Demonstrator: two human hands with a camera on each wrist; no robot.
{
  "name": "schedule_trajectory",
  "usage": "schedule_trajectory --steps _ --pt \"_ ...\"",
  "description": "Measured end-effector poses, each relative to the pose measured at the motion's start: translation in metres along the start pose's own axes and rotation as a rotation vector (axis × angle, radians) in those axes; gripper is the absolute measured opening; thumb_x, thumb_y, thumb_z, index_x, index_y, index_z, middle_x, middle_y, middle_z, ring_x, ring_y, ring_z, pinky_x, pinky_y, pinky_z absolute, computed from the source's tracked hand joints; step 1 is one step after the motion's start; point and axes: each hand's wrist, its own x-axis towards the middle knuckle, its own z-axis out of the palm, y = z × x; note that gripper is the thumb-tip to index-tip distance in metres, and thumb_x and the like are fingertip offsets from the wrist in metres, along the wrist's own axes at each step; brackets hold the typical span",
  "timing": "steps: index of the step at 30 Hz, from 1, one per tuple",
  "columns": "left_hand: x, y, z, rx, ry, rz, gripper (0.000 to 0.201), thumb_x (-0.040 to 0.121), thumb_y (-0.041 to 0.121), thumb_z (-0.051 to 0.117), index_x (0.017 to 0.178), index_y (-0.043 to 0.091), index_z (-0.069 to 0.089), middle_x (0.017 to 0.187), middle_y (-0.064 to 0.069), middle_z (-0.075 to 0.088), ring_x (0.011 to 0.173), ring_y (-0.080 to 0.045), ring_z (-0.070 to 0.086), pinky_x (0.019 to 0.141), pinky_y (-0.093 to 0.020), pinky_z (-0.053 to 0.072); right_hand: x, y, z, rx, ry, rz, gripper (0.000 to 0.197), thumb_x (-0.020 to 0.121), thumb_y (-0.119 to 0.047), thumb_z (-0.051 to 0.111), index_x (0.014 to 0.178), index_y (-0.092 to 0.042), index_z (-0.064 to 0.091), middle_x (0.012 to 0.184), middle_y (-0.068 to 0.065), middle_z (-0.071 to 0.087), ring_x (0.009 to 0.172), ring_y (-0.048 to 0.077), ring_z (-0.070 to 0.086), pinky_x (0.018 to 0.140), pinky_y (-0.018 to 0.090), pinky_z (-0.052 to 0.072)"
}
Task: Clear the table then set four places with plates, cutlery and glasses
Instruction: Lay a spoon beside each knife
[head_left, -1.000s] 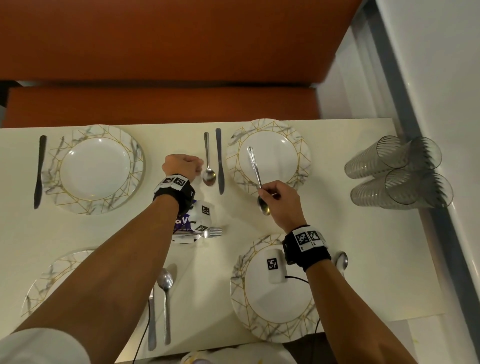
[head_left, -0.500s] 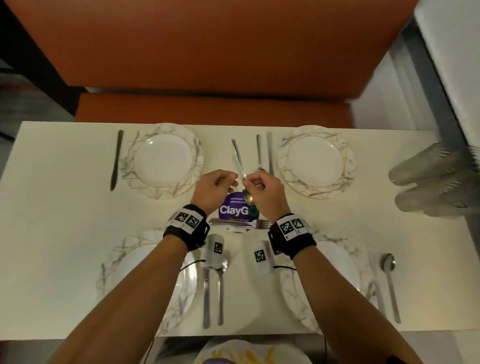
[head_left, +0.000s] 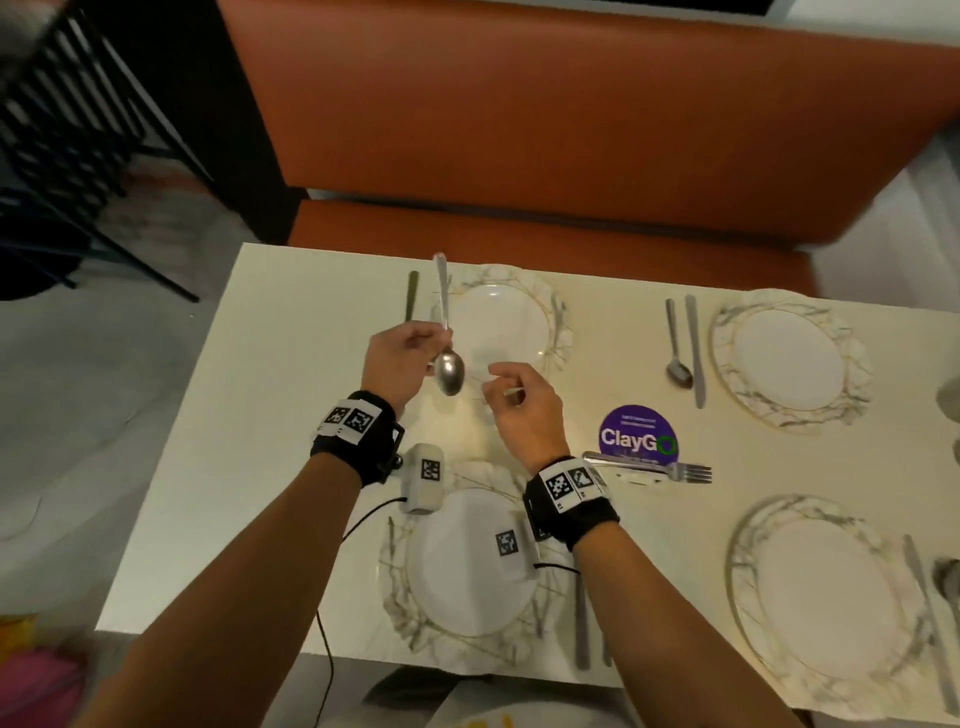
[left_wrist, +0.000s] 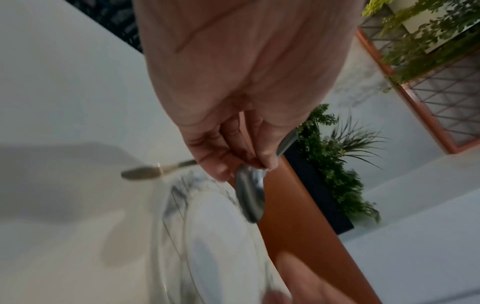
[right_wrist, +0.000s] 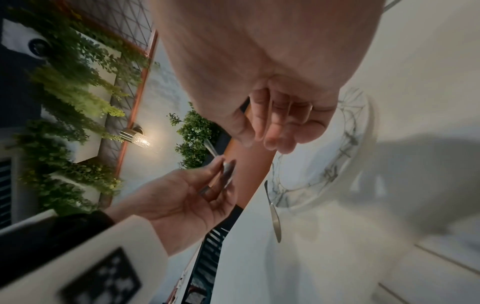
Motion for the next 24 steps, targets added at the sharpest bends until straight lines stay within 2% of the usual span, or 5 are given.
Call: schedule_trajectory --steps 6,11,14,19,24 --pt "0.068 -0.026 -0.058 0.161 0.114 -0.095 0.009 0.087 0.012 0.079 0.090 0.020 0.083 0.091 -0.002 0.080 0.092 -0.023 0.075 0.091 -0.044 0.062 0.006 0.018 0.003 -0.079 -0.017 0.061 0.016 0.093 -0.012 0.066 0.100 -0.025 0.073 0.089 -0.007 0.070 0.078 0.018 0.069 0.078 0.029 0.058" --pt "0.104 -0.046 -0.070 0.324 0.147 -0.215 0.013 0.086 0.024 0.082 0.099 0.020 0.083 0.103 -0.002 0.080 0.104 -0.023 0.072 0.100 -0.034 0.056 0.017 0.033 -0.016 -0.110 0.050 0.122 0.015 0.092 -0.010 0.068 0.095 -0.024 0.074 0.086 -0.009 0.072 0.082 0.022 0.070 0.081 0.034 0.058" --pt "0.114 -0.053 -0.065 0.449 0.126 -0.241 0.018 0.090 0.022 0.076 0.106 0.015 0.082 0.110 -0.005 0.078 0.109 -0.024 0.069 0.089 -0.025 0.052 0.020 0.041 -0.025 -0.125 0.077 0.153 0.015 0.092 -0.012 0.067 0.093 -0.025 0.074 0.086 -0.008 0.074 0.082 0.021 0.071 0.081 0.039 0.060" --pt "0.122 -0.054 -0.059 0.530 0.176 -0.226 0.018 0.092 0.020 0.073 0.106 0.011 0.082 0.108 -0.008 0.078 0.105 -0.026 0.070 0.080 -0.021 0.046 0.024 0.043 -0.034 -0.134 0.078 0.176 0.020 0.094 -0.008 0.064 0.091 -0.027 0.072 0.088 -0.003 0.074 0.078 0.024 0.071 0.067 0.021 0.053" --pt "0.123 -0.057 -0.059 0.518 0.230 -0.218 0.017 0.090 0.021 0.076 0.103 0.011 0.082 0.102 -0.007 0.079 0.089 -0.019 0.068 0.076 -0.021 0.048 0.025 0.046 -0.036 -0.131 0.073 0.196 0.017 0.096 -0.009 0.062 0.097 -0.022 0.073 0.087 0.001 0.073 0.074 0.023 0.071 0.062 0.017 0.050"
